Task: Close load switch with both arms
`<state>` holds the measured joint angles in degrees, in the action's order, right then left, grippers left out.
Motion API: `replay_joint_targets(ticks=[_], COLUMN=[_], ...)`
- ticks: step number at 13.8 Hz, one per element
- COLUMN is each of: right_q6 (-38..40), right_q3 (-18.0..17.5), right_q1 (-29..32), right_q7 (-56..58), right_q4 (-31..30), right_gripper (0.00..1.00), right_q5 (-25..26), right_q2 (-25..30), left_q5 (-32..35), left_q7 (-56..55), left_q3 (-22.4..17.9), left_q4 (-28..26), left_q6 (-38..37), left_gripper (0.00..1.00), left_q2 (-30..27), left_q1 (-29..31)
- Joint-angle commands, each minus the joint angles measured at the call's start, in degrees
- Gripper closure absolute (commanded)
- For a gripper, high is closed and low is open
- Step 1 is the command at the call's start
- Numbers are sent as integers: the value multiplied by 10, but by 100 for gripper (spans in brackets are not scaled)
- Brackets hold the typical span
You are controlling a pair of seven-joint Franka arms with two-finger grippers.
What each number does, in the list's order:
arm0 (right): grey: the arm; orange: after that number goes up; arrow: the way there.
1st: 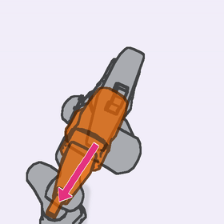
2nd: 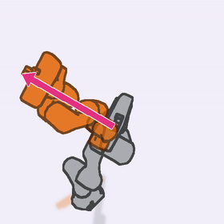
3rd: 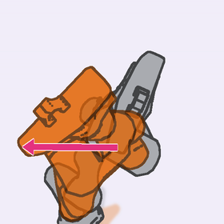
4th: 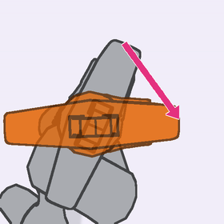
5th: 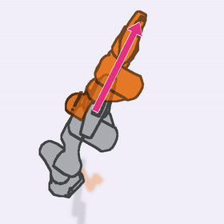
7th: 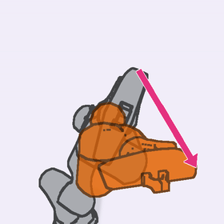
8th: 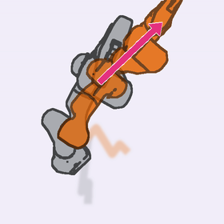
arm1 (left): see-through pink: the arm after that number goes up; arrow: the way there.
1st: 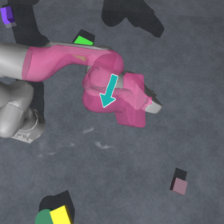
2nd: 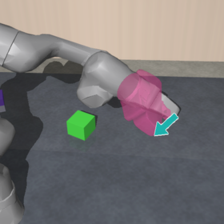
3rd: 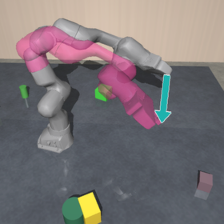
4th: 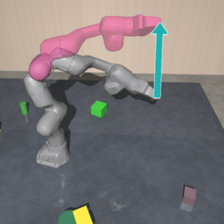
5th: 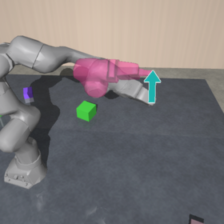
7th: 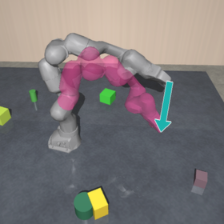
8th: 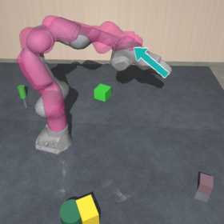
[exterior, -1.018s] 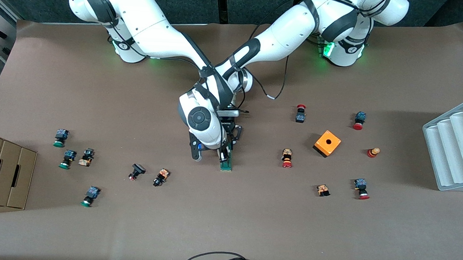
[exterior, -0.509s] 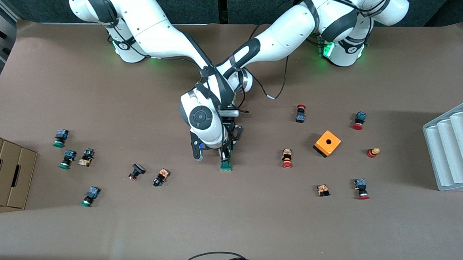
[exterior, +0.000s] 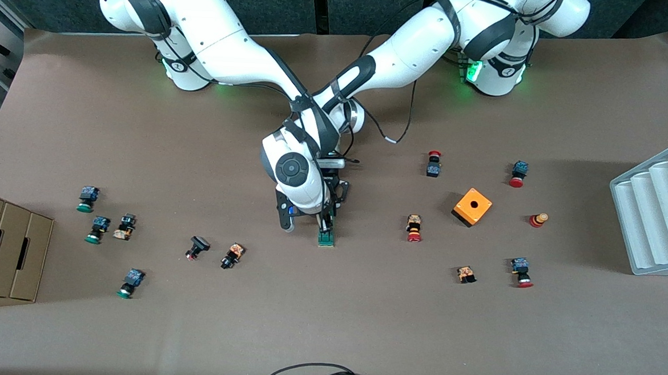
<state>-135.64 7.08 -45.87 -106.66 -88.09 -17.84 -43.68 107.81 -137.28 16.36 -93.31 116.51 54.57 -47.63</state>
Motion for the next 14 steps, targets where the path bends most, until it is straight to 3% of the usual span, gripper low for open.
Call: replay_joint_targets(ticks=[1, 14], right_q6=[-13, -7], right_q3=[14, 14], right_q1=[-5, 5], right_q7=[-10, -10], right_q4=[-1, 21], right_gripper=[57, 65], right_q5=[18, 15], right_q2=[-1, 0], left_q5=[12, 11], left_q7=[-9, -9], left_q3=[3, 3], left_q4=[12, 12], left_q6=[-6, -6], left_gripper=[45, 46], left_q2=[9, 8], left_q1=[-2, -2])
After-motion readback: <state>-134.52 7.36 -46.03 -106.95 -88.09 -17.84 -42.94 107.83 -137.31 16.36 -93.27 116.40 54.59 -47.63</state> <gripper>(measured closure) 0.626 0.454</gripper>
